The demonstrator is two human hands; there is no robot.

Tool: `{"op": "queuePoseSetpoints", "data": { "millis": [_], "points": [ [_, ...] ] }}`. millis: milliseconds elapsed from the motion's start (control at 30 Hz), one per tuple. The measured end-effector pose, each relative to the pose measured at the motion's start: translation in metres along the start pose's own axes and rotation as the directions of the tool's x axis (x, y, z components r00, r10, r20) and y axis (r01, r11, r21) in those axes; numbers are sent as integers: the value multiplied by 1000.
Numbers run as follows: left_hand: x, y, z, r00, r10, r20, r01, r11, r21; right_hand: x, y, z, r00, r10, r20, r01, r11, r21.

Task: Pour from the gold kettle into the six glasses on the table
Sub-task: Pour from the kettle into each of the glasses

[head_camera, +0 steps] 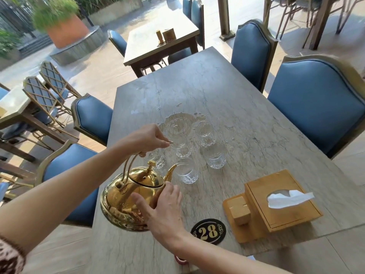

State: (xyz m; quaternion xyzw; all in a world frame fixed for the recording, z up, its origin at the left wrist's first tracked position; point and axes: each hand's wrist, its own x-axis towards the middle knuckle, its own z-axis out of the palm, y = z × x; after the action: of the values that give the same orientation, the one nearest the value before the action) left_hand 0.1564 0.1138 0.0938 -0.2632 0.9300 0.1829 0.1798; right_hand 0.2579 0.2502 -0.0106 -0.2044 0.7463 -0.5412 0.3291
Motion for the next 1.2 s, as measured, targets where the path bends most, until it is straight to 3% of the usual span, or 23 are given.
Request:
{"op": "queuePoseSetpoints", "data": {
  "millis": [867,1200],
  "points": [
    [-4,13,-2,1000,-10,12,9,996,93,-1,-9,2,1000,7,24,-8,999,37],
    [-6,17,-2,1000,-22,16,20,995,99,1,-8,4,1000,-12,25,8,984,176]
  ]
}}
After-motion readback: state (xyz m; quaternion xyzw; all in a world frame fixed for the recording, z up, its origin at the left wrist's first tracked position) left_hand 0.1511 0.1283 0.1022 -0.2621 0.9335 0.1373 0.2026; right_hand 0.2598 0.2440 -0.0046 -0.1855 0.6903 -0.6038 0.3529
